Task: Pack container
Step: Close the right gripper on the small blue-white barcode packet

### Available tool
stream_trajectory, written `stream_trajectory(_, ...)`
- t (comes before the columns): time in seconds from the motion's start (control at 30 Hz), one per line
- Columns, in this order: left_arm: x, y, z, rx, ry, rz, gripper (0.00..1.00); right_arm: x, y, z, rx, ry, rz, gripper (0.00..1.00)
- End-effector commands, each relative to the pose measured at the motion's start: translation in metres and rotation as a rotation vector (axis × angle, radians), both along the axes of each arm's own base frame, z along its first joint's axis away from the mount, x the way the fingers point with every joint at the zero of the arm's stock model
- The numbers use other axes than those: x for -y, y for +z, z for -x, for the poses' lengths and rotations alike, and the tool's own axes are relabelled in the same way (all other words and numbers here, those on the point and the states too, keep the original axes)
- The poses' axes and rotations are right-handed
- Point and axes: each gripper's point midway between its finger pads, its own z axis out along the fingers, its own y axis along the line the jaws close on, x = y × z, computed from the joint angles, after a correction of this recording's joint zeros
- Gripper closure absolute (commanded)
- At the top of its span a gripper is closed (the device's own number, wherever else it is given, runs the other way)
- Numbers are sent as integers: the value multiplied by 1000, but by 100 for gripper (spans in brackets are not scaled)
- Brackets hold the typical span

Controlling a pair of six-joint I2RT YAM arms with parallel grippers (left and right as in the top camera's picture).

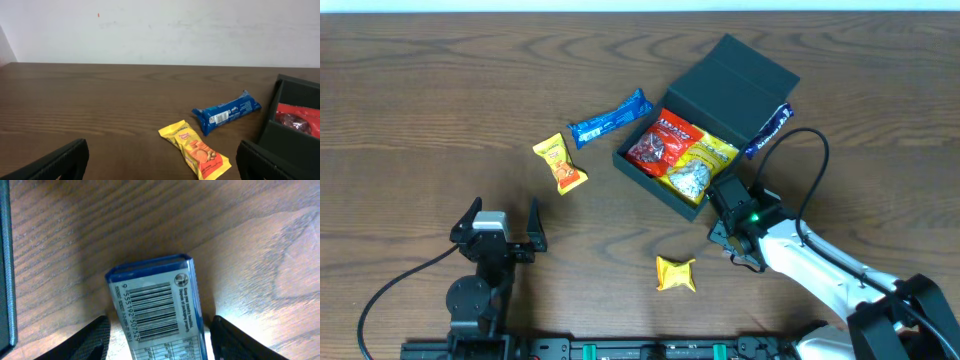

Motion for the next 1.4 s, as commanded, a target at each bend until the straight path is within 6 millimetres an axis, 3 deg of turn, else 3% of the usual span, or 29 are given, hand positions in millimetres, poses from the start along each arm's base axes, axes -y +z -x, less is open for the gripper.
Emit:
stream_trajectory(0.0,1,-17,1,-55,-9,0,5,7,1,-4,17,4,39,36)
stream_trajectory(0.07,1,-17,1,-55,-9,0,5,7,1,-4,18,4,38,40)
stream_trajectory(0.17,1,-17,1,-55,-9,0,5,8,1,-5,23,10,44,56)
stream_trajectory(0.37,1,-17,1,-55,-9,0,5,8,1,-5,23,10,44,66)
stream_trajectory(0.8,1,-17,1,-55,-9,0,5,4,1,-4,19,14,25,72)
stream_trajectory(1.37,1,-17,1,-55,-9,0,5,-13,27,-12,92,45,-84,80)
